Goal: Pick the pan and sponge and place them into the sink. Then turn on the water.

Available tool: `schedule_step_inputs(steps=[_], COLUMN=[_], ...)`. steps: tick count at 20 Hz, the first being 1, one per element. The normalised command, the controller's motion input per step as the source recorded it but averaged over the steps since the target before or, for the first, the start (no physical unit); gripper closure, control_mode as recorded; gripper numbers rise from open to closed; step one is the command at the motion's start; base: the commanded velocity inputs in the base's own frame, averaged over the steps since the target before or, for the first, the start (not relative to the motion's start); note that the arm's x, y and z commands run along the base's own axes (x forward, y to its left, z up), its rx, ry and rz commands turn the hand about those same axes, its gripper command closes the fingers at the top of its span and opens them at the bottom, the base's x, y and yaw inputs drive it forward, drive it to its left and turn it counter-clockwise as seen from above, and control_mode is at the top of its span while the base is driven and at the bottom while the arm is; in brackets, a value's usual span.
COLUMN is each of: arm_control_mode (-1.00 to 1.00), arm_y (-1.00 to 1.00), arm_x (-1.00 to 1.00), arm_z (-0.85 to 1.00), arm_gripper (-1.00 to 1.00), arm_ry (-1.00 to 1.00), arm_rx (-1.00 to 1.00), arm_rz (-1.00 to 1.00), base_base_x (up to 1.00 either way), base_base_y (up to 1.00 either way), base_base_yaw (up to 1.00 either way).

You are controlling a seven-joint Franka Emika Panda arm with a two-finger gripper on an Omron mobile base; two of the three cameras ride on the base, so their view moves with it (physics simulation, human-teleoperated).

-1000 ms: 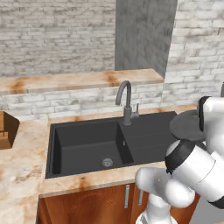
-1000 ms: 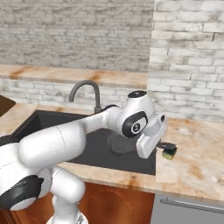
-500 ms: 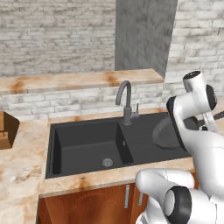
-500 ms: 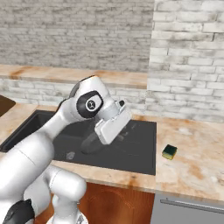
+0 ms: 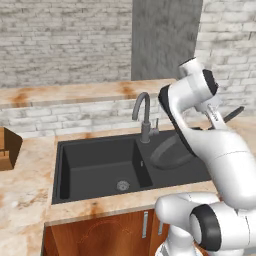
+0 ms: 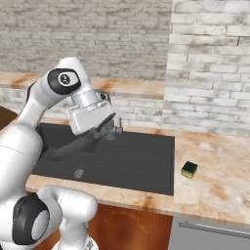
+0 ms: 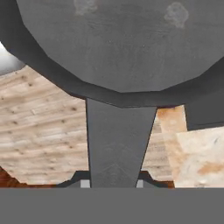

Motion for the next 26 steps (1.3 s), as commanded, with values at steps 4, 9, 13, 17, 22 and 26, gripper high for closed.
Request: schedule_step_inputs(steps=[4,9,13,17,22,26], arm_control_mode=[-1.00,-1.00,-1.00,-1.00,-1.00,-1.00], arm_y=[0.04,0.71,1.00,0.85,0.74,0.54], arm_x=[-0.84,-0.28,0.07,0.23,0.75,0.59], arm_z=[0.00,-0.26,-0.23,-0.39,-0.42,-0.59], arm_gripper=[1.00,1.00,1.00,1.00,1.00,1.00], arm_ry=[0.01,0.01,0.02,0.07,0.04,0.00], arm_rx=[0.39,0.23,0.01,-0.02,-0.03,-0.01], arm_rz=[0.00,-0.05,-0.14,-0.14,-0.35,-0.41], base_base_x=[0.00,0.00,0.00,0.00,0.00,0.00], base_base_y=[0.00,0.00,0.00,0.00,0.00,0.00], base_base_yaw=[0.00,0.00,0.00,0.00,0.00,0.00])
